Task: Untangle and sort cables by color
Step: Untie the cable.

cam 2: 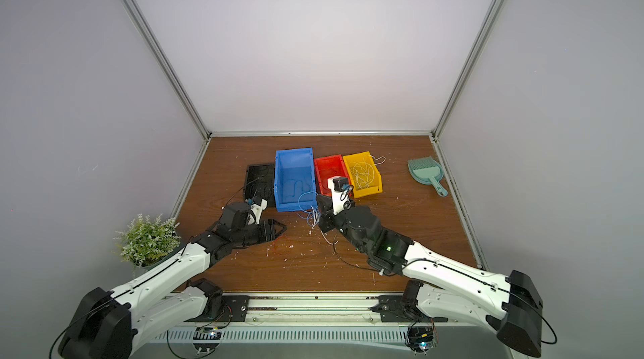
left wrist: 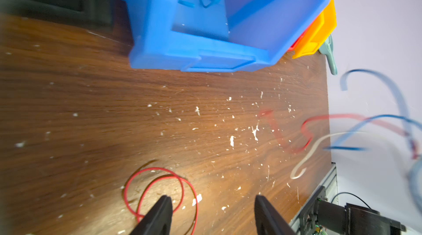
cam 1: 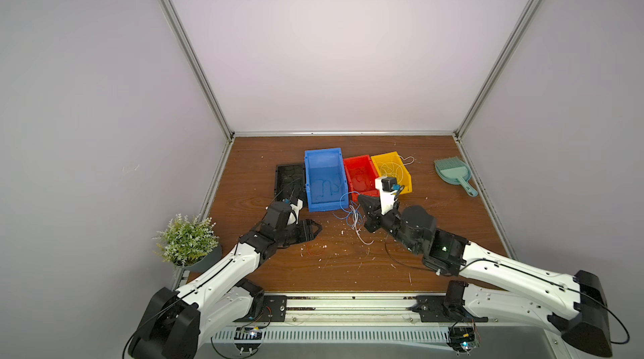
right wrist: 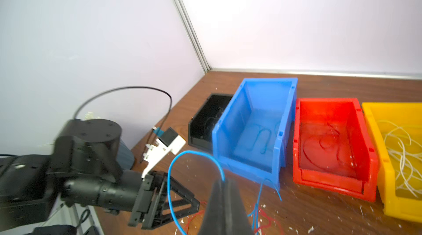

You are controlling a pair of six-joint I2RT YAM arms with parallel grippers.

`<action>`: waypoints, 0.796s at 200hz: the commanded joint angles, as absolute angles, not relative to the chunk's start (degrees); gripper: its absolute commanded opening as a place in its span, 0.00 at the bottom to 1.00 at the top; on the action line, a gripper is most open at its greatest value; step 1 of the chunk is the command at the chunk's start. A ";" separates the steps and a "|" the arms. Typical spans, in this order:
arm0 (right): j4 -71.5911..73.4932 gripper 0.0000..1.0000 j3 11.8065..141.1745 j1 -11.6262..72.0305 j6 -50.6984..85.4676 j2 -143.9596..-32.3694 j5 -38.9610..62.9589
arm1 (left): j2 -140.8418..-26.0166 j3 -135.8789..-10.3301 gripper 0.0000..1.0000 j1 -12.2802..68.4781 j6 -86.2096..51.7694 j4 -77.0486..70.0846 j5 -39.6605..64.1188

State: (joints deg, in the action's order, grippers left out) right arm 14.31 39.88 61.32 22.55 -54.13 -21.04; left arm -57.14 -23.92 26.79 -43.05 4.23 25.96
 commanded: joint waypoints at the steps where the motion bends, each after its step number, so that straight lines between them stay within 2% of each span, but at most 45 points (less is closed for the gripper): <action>1: 21.26 0.00 38.11 61.58 17.90 -51.45 -21.92 | -56.89 -27.27 0.62 29.90 -42.20 0.02 28.36; 28: 18.02 0.00 38.02 61.47 19.40 -52.71 -24.87 | -55.11 -30.06 0.63 32.92 -41.00 -2.91 28.72; 64: 5.88 0.00 38.46 61.00 30.85 -58.76 -32.59 | -49.71 -30.54 0.65 37.99 -35.26 -6.28 24.12; 93: 8.32 0.00 33.83 60.78 34.04 -58.23 -28.48 | -50.96 -28.73 0.65 40.08 -35.01 -11.47 24.31; 132: 12.33 0.00 32.69 60.77 28.61 -52.90 -24.67 | -52.50 -25.94 0.62 41.59 -28.55 -21.16 25.73; 159: 9.72 0.00 35.88 60.70 27.24 -50.49 -22.48 | -51.60 -21.66 0.62 41.61 -24.53 -32.68 32.28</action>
State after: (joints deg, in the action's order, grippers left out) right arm 8.40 31.38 60.93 29.43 -53.01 -25.12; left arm -52.60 -24.25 40.93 -30.44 -19.68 26.74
